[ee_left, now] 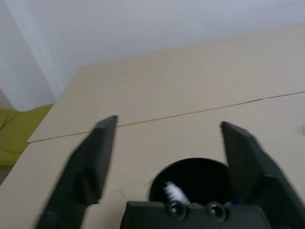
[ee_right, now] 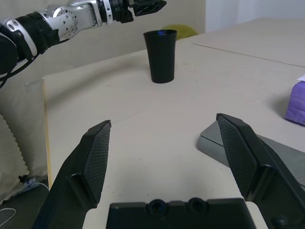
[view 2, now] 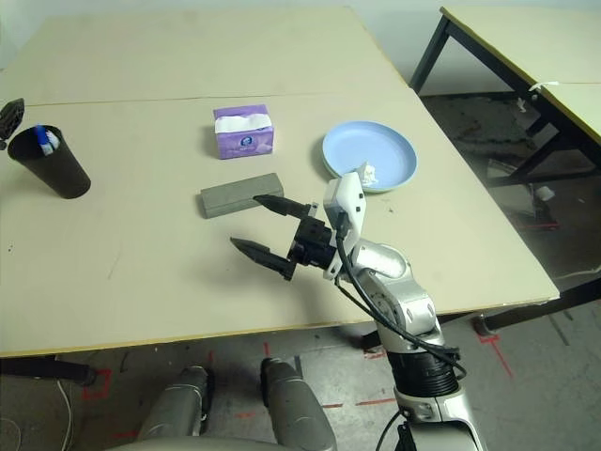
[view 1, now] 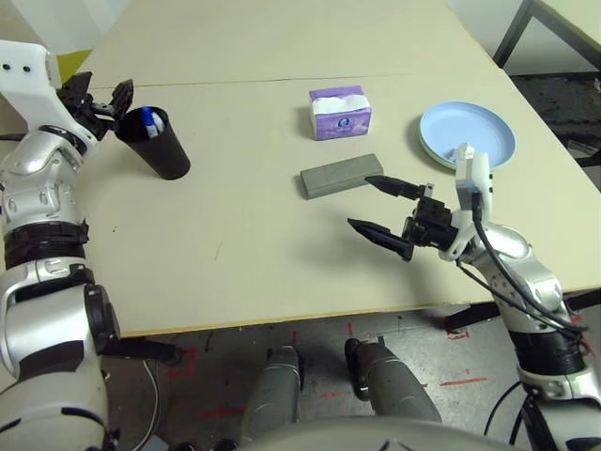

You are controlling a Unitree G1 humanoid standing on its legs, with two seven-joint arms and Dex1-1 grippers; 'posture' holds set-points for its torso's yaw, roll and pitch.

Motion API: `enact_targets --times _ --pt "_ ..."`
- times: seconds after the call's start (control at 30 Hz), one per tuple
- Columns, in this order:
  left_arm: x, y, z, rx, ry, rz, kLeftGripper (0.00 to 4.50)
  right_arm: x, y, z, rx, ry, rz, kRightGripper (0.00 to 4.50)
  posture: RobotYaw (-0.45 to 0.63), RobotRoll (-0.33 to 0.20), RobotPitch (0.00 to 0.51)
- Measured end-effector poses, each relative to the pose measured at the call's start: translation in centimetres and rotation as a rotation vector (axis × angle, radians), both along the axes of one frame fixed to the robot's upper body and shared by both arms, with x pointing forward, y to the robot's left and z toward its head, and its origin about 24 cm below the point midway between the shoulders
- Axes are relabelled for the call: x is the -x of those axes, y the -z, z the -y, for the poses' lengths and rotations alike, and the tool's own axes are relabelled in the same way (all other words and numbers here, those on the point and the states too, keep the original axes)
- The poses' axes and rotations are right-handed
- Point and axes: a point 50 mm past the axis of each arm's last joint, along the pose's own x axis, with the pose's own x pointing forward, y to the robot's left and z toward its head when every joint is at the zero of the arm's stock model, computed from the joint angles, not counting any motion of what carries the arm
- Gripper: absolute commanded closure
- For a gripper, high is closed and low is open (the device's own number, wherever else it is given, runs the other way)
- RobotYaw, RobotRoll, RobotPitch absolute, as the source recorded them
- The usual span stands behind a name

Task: Organize and tidy the items on the table.

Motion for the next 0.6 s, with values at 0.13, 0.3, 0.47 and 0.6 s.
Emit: enact_targets --times 0.13,0.3,0.47,0.6 --pt "0.2 0.0 -0.4 0.042 -0.006 0.017 0.03 -0.2 -0.2 0.0 -0.008 0.006 0.008 0.00 -0.06 0.000 0.195" --pt "1.5 -0.1 -2.1 0.040 -0.039 0.023 0.03 -1.7 -2.8 2.3 -0.108 0.243 0.120 0.00 -0.09 0.000 0.213" --pt "5.0 4.3 -3.8 0.042 0.009 -0.099 0.03 -1.3 -3.0 8.7 -0.098 0.652 0.189 0.00 -0.09 0.000 0.234" --pt "7.8 7.1 -4.0 0.087 0.030 -0.161 0.03 -0.2 -0.3 12.6 -0.048 0.888 0.135 0.00 -0.06 0.000 0.260"
